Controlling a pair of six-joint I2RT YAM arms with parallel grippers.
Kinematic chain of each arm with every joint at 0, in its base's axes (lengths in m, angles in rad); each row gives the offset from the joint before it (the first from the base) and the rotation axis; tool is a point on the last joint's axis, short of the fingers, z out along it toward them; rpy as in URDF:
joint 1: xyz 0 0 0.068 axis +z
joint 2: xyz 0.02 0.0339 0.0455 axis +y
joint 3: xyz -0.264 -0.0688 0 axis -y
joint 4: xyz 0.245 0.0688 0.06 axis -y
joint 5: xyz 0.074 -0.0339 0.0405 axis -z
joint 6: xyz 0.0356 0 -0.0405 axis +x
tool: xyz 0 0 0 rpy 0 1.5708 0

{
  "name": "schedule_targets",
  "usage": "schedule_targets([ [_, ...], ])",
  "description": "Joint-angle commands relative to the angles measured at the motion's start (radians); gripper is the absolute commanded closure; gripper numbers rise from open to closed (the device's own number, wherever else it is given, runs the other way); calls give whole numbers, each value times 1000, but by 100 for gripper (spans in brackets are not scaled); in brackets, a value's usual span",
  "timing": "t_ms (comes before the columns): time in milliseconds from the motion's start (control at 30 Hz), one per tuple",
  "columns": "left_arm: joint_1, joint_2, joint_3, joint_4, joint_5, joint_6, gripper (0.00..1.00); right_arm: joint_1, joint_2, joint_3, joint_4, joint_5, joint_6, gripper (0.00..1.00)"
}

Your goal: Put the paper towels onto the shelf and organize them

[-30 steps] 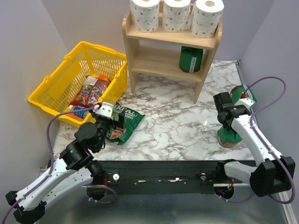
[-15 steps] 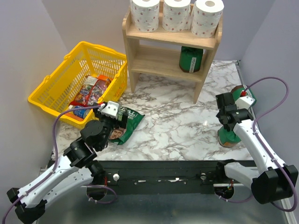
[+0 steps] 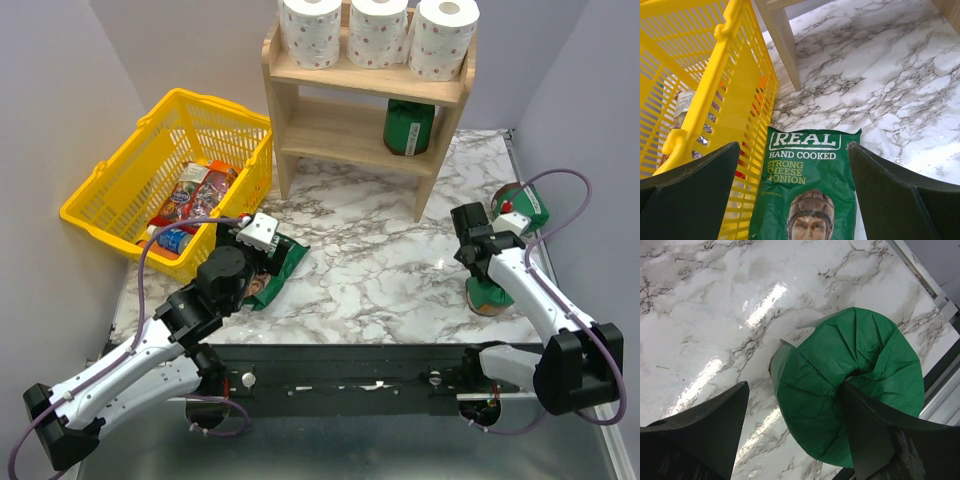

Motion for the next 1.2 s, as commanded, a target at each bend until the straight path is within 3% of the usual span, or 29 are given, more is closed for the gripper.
schedule_targets([
  [0, 1, -18, 1, 10, 12, 8, 1, -7, 40, -27, 75, 29, -5, 20],
  [167, 1, -43, 4, 12, 58, -2, 1, -11, 74, -18, 95, 20, -28, 28],
  [267, 0, -48, 5, 10, 61, -6, 1, -14, 94, -9, 110, 1, -43, 40],
  [433, 1, -69, 5, 6, 60, -8, 1, -13, 44, -35, 231, -95, -236, 44],
  [533, 1, -74, 4, 6, 48, -11, 1, -11, -47, -76, 369, -334, -468, 44],
  [567, 0, -71, 8, 3, 46, -8, 1, -11, -70, -84, 397, -487, -514, 44],
  [700, 1, -61, 24, -16, 37, -8, 1, 13, -117, -38, 443, -706, -625, 44],
  [933, 0, -101, 22, -17, 20, -6, 1, 304, 56, 171, 391, -709, -784, 43],
  [1033, 1, -120, 21, -19, 8, -5, 1, 404, 122, 238, 369, -631, -792, 41],
  [1167, 1, -138, 16, -17, 3, -9, 1, 421, 163, 352, 245, -347, -647, 37],
])
